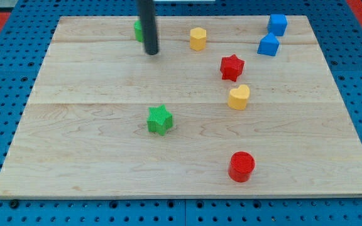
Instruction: Push the green circle to the green star
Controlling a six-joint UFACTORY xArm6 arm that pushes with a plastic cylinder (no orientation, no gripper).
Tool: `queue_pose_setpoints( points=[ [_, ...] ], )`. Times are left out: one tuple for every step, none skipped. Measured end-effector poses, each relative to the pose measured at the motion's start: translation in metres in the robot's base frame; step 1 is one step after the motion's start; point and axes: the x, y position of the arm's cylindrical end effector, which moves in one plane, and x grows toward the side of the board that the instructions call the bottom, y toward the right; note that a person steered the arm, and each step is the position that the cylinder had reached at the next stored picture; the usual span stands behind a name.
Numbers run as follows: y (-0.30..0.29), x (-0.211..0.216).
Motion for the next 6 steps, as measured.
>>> queue_pose_setpoints(
  points=[
    [0.042, -0.049],
    [0.047, -0.08],
    [-0.005, -0.077],
    [-0.077, -0.052],
    [-0.119, -0.029],
    [-0.133, -0.05]
  ],
)
